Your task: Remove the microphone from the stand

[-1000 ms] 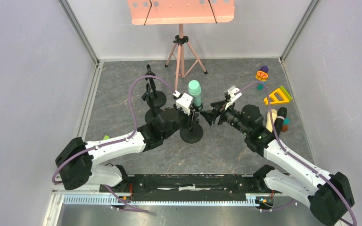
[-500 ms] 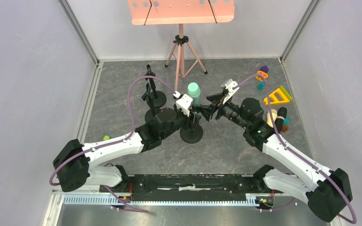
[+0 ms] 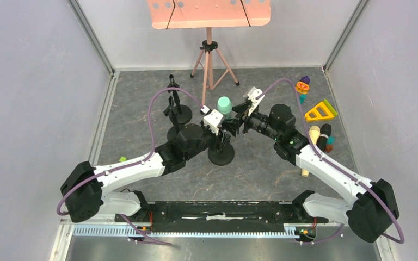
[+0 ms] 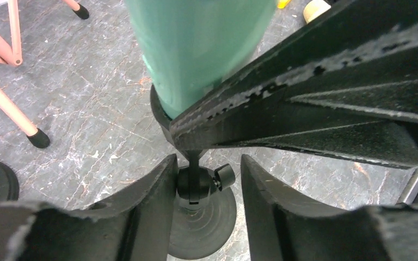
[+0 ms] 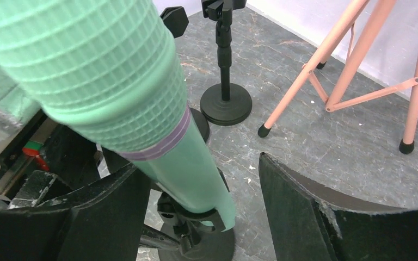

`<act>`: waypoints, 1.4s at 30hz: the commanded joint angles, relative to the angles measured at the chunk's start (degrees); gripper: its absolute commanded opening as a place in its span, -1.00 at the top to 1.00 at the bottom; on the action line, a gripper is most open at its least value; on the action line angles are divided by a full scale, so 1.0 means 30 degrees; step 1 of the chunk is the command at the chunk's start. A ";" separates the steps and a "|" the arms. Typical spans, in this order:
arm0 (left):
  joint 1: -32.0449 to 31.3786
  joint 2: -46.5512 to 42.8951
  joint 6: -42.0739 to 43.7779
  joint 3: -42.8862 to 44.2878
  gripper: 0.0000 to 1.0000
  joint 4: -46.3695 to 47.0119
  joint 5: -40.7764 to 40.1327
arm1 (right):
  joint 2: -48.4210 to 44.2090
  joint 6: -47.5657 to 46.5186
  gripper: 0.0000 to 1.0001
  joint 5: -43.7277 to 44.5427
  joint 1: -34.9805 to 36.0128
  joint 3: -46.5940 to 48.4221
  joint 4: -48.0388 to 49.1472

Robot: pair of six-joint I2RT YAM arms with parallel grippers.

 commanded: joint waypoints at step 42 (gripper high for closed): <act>0.0280 0.1099 0.0115 0.0798 0.96 -0.1062 -0.0095 | -0.1609 0.3488 1.00 0.3179 0.1654 -0.2036 1.0398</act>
